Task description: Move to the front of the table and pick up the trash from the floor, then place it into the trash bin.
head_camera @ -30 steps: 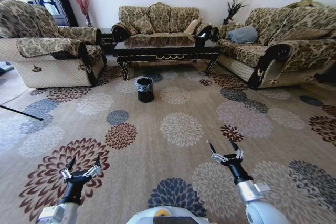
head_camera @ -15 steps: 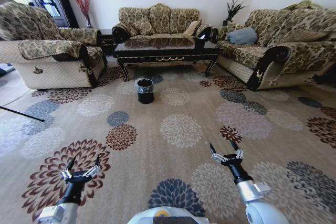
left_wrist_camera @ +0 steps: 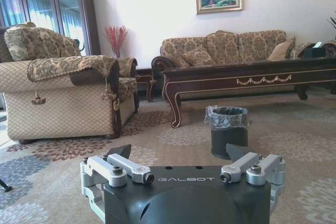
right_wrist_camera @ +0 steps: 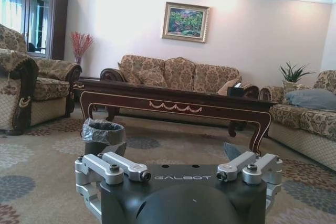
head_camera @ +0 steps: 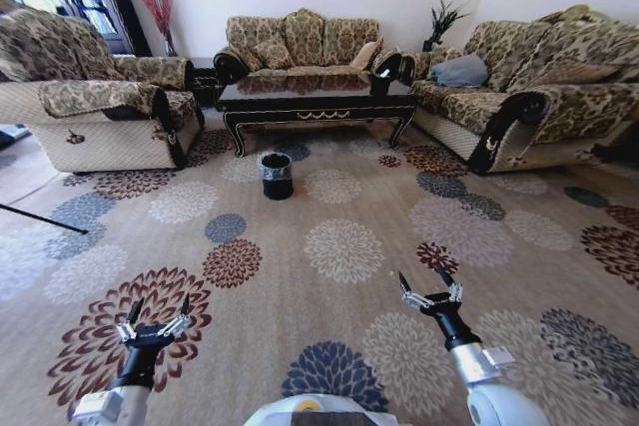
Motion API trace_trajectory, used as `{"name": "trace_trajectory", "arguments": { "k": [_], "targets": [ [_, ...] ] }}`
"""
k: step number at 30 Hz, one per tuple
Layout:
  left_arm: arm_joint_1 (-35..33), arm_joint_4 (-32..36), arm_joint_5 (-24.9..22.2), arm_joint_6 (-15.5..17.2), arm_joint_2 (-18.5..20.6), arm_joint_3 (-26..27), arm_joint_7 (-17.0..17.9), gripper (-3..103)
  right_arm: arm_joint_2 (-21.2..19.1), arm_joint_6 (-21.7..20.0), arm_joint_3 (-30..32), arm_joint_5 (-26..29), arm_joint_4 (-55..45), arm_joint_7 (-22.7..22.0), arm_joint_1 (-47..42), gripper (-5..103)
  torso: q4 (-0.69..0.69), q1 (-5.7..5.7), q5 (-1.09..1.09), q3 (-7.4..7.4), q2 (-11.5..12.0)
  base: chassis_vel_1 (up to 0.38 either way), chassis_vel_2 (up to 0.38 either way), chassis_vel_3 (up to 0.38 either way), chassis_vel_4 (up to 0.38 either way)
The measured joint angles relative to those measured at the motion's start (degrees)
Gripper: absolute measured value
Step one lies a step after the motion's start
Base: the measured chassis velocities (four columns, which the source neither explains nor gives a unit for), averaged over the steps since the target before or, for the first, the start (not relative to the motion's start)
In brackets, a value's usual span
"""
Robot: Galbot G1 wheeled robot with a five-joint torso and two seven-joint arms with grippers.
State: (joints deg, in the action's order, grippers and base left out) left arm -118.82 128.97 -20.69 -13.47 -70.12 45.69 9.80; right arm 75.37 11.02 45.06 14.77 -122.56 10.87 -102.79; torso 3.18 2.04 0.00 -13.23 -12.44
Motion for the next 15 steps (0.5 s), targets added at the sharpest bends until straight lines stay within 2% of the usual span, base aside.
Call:
{"name": "trace_trajectory", "arguments": {
  "k": [15],
  "targets": [
    [0.0,0.0,0.0,0.0,0.0,0.0,0.0,100,0.0,0.0,0.0,0.0,0.0,0.0,0.0,100,0.0,0.86,0.0,-2.03,-2.91,0.0,0.0,0.0,0.0]
  ]
}}
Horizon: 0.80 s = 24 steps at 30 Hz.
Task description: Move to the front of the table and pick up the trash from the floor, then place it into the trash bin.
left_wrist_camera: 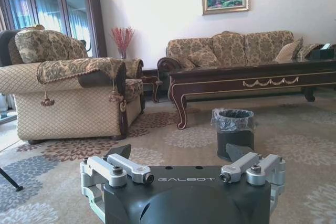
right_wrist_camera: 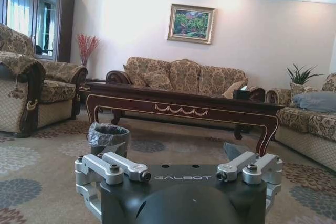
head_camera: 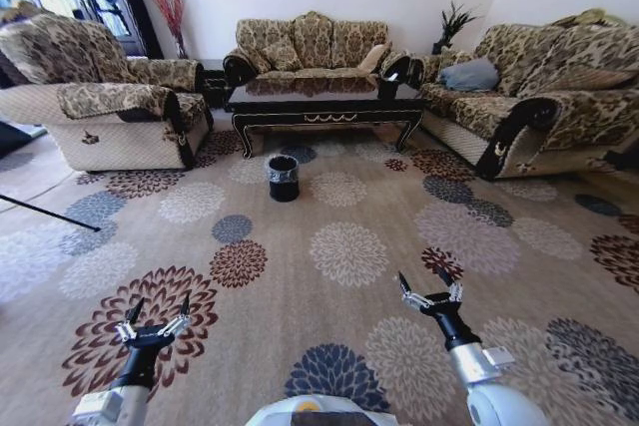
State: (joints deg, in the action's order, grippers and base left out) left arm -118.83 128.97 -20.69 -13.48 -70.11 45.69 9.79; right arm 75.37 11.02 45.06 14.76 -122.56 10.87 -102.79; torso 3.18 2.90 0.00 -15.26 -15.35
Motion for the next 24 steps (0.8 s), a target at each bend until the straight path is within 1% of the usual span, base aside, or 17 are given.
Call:
{"name": "trace_trajectory", "arguments": {
  "k": [24],
  "targets": [
    [0.0,0.0,0.0,0.0,0.0,0.0,0.0,100,0.0,0.0,0.0,0.0,0.0,0.0,0.0,100,0.0,1.42,0.0,-2.74,-4.15,0.0,0.0,0.0,0.0]
  ]
}}
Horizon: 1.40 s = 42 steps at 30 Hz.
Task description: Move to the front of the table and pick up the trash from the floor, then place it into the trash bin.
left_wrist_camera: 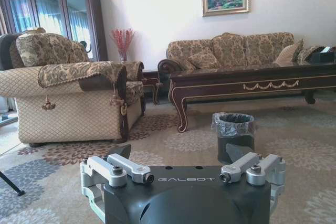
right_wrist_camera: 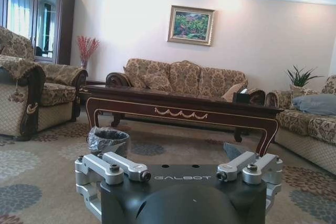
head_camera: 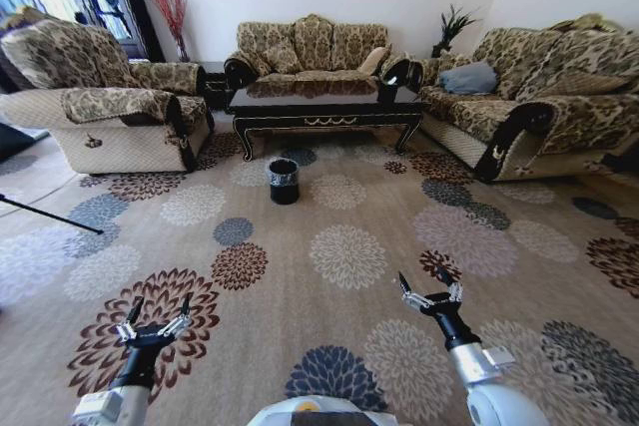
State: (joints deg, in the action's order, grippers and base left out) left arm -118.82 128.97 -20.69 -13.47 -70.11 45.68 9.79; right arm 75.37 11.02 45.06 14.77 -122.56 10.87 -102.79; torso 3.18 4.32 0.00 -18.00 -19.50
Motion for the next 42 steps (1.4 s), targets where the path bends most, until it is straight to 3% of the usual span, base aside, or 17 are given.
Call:
{"name": "trace_trajectory", "arguments": {
  "k": [27,42],
  "targets": [
    [0.0,0.0,0.0,0.0,0.0,0.0,0.0,100,0.0,0.0,0.0,0.0,0.0,0.0,0.0,100,0.0,1.78,0.0,-3.43,-5.2,0.0,0.0,0.0,0.0],
    [0.0,0.0,0.0,0.0,0.0,0.0,0.0,100,0.0,0.0,0.0,0.0,0.0,0.0,0.0,100,0.0,2.36,0.0,-4.49,-6.85,0.0,0.0,0.0,0.0]
  ]
}}
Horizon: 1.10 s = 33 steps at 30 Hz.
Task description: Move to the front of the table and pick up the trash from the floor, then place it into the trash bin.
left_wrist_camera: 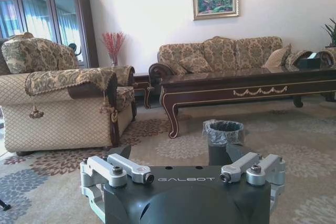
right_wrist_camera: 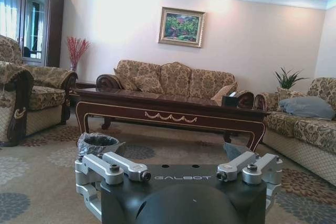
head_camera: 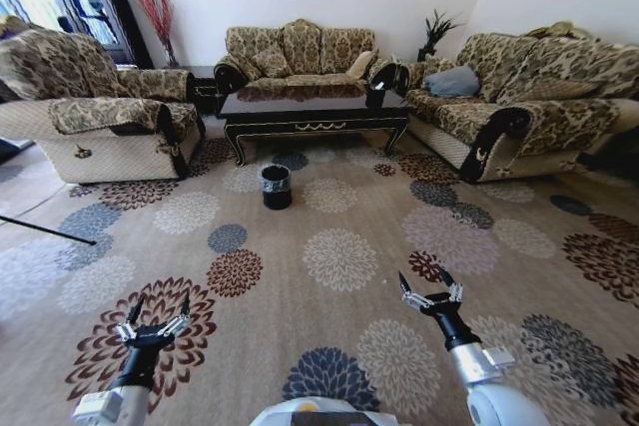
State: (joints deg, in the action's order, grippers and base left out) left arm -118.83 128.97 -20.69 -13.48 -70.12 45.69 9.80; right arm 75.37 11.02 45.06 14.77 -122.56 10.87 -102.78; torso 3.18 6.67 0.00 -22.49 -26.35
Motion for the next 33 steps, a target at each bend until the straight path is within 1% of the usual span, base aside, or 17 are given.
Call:
{"name": "trace_trajectory", "arguments": {
  "k": [16,33],
  "targets": [
    [0.0,-0.01,0.0,0.0,0.0,0.0,0.0,100,0.0,0.0,0.0,0.0,0.0,0.0,0.0,100,0.0,0.49,0.0,-0.83,-1.33,0.0,0.0,0.0,0.0],
    [0.0,0.0,0.0,0.0,0.0,0.0,0.0,100,0.0,0.0,0.0,0.0,0.0,0.0,0.0,100,0.0,1.25,0.0,-1.82,-3.07,0.0,0.0,0.0,0.0]
  ]
}}
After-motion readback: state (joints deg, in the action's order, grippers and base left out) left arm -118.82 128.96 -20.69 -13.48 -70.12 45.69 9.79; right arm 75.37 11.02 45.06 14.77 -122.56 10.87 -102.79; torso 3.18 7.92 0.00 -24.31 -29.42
